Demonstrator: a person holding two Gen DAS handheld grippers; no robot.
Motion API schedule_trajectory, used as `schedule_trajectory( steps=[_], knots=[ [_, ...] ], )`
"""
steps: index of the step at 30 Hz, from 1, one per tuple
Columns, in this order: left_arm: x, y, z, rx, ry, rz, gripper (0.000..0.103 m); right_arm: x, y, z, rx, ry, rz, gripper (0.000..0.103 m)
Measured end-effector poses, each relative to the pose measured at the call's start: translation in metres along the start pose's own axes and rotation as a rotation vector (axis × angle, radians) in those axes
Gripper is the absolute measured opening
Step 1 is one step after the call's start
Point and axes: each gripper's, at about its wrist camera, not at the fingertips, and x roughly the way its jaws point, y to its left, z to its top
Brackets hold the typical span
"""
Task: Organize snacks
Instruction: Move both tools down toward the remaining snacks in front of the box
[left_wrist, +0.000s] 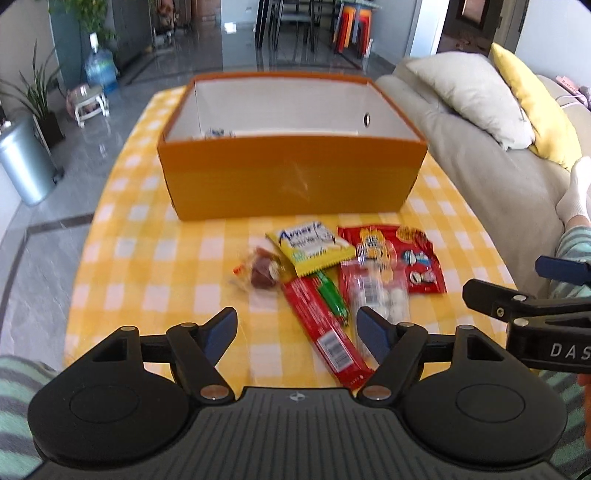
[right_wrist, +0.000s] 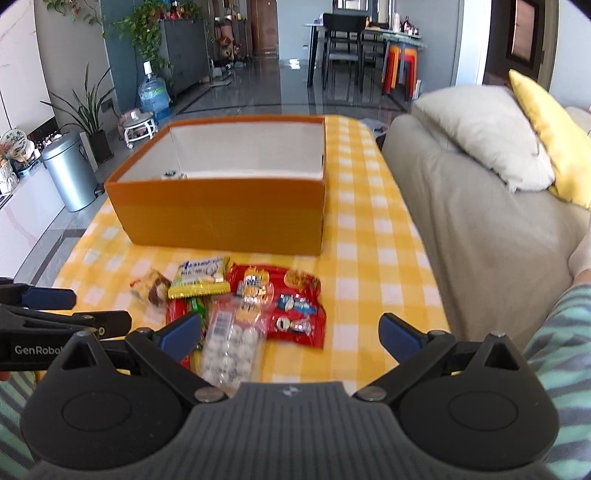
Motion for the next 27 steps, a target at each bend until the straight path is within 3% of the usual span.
schedule_trajectory(
  steps=[4,8,13,18,20,27],
  knots=[
    [0.009,-0.001,-0.004,-0.008,0.030,-0.012,0.082,0.012,-0.003,-0.009,0.005,0.036,0.011,0.097],
    [0.015,-0.001,-0.005,0.001,0.040,-0.015,0.077,0.025,-0.005,-0.014,0.020,0.082,0.037,0.088],
    [0.027,0.001,-0.001,-0.036,0.058,-0.062,0.070,0.031,-0.004,-0.012,0.036,0.076,0.068,0.081],
    [0.044,0.000,0.003,-0.077,0.104,-0.067,0.055,0.045,0.003,-0.013,0.027,0.124,0.097,0.069],
    [0.052,0.001,0.003,-0.092,0.113,-0.066,0.055,0.052,0.006,-0.015,0.013,0.148,0.102,0.064],
    [0.074,0.007,-0.002,-0.149,0.165,-0.068,0.055,0.059,0.013,-0.015,-0.013,0.135,0.116,0.063]
  ],
)
